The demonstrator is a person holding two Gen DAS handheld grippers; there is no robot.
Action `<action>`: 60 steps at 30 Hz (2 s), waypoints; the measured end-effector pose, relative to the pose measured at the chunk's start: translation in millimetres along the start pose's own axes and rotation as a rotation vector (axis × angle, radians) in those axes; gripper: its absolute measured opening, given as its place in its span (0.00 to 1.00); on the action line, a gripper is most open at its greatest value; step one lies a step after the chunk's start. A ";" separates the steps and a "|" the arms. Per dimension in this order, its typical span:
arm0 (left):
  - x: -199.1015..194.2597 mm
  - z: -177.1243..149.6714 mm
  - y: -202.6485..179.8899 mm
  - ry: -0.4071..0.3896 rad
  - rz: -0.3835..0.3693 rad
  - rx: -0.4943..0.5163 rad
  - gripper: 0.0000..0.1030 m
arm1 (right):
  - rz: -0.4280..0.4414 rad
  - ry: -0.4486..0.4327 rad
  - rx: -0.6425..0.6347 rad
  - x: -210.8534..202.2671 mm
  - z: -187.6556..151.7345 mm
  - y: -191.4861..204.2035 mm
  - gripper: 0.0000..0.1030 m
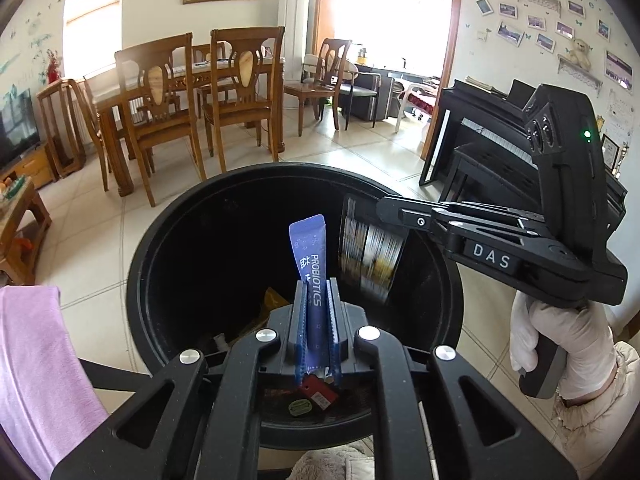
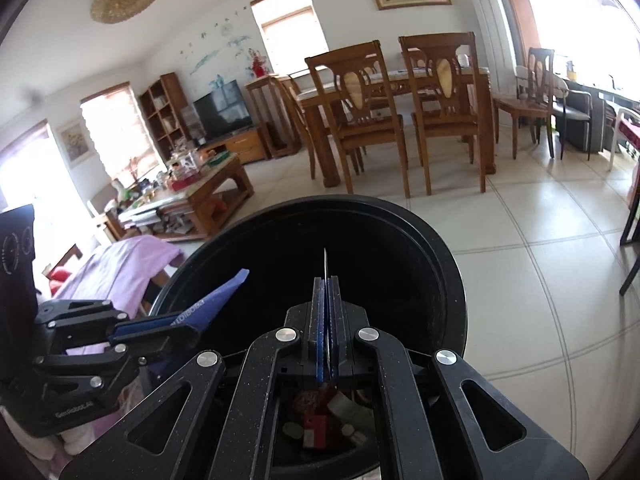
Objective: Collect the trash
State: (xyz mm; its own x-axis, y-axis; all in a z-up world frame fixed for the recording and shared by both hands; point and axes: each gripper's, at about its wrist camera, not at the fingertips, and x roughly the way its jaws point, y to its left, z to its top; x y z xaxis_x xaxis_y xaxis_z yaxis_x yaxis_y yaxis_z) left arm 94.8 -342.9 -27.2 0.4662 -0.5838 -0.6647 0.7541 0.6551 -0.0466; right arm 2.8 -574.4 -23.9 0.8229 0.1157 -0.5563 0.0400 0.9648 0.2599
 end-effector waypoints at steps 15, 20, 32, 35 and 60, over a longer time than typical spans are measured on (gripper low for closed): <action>-69.0 -15.9 7.1 -0.129 0.105 0.008 0.95 | -0.020 -0.090 -0.025 -22.9 8.4 49.6 0.82; -112.8 -36.0 38.4 -0.169 0.157 -0.068 0.95 | 0.020 -0.083 -0.053 -17.4 15.2 99.8 0.90; -231.3 -120.2 139.5 -0.286 0.491 -0.313 0.95 | 0.137 -0.079 -0.197 21.5 10.5 303.0 0.95; -260.9 -146.0 163.2 -0.322 0.617 -0.369 0.95 | 0.143 -0.088 -0.240 32.3 2.7 356.9 0.95; -322.6 -220.6 221.9 -0.350 0.895 -0.612 0.95 | 0.302 -0.277 -0.384 40.3 -72.4 491.5 0.95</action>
State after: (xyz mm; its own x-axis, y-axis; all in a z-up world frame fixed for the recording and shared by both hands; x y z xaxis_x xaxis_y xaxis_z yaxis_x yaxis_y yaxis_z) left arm 9.7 96.6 12.4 0.8992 0.1723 -0.4023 -0.2221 0.9717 -0.0804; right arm 14.6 -78.4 24.3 0.8859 0.3839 -0.2603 -0.3871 0.9211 0.0410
